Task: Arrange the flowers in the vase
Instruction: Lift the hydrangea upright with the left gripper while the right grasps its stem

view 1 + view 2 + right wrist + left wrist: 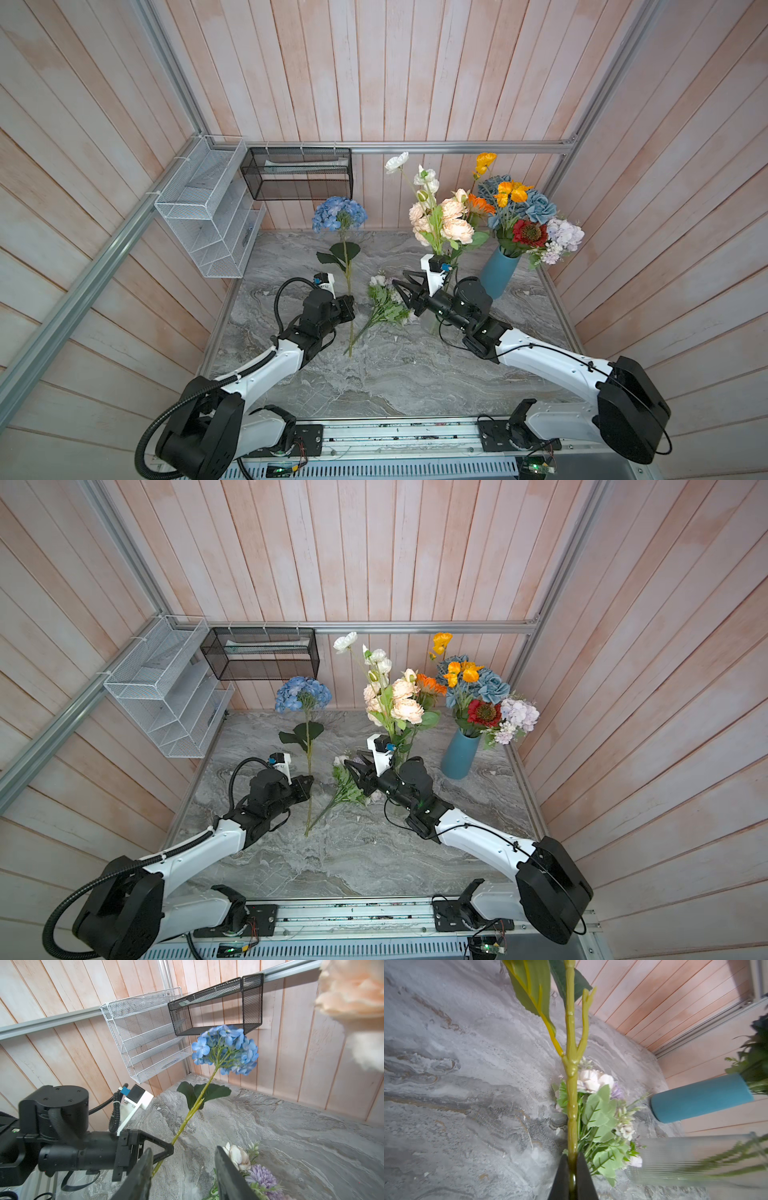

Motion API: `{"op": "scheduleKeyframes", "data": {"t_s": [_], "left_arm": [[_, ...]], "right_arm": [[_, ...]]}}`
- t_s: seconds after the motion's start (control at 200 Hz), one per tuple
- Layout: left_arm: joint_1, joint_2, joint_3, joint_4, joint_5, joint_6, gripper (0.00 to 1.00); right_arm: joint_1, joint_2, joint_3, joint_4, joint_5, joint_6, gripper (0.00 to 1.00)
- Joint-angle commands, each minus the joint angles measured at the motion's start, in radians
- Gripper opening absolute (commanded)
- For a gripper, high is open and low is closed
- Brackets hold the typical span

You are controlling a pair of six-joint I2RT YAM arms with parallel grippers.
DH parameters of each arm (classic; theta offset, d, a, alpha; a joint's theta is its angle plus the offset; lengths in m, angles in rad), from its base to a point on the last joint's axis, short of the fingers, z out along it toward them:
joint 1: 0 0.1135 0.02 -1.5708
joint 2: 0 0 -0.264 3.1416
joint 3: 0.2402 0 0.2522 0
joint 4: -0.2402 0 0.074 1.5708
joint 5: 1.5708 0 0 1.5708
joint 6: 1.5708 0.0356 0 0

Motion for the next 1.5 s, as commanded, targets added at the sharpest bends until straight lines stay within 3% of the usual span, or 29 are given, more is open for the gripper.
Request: {"op": "scheduleKeyframes", "data": {"t_s": [0.0, 0.2, 0.375, 0.735, 0.88, 1.185, 1.29, 1.34, 1.42, 1.495], "left_arm": [[-0.047, -0.074, -0.034, 0.109, -0.029, 0.021, 0.00], [-0.155, -0.124, -0.044, 0.181, -0.035, 0.069, 0.00], [-0.252, -0.149, -0.053, 0.227, -0.119, 0.137, 0.00], [-0.348, -0.197, -0.111, 0.364, -0.218, 0.233, 0.00], [-0.370, -0.191, -0.122, 0.387, -0.219, 0.254, 0.00], [-0.381, -0.188, -0.122, 0.385, -0.238, 0.258, 0.00], [-0.380, -0.189, -0.122, 0.373, -0.255, 0.245, 0.00], [-0.381, -0.191, -0.126, 0.358, -0.295, 0.222, 0.13], [-0.381, -0.197, -0.131, 0.287, -0.427, 0.135, 0.61], [-0.379, -0.214, -0.154, 0.248, -0.517, 0.068, 0.76]], "right_arm": [[0.005, 0.013, 0.050, 0.026, -0.062, 0.042, 0.49], [0.009, 0.096, 0.096, 0.046, -0.142, 0.114, 0.52], [0.011, 0.163, 0.127, 0.063, -0.195, 0.162, 0.55], [0.011, 0.220, 0.157, 0.087, -0.246, 0.199, 0.55], [0.012, 0.239, 0.172, 0.105, -0.275, 0.213, 0.46], [0.012, 0.246, 0.176, 0.122, -0.310, 0.233, 0.06], [0.012, 0.242, 0.173, 0.131, -0.316, 0.229, 0.00], [0.012, 0.242, 0.178, 0.127, -0.318, 0.220, 0.00], [0.012, 0.240, 0.198, 0.102, -0.318, 0.190, 0.00], [0.013, 0.236, 0.219, 0.080, -0.323, 0.157, 0.00]]}}
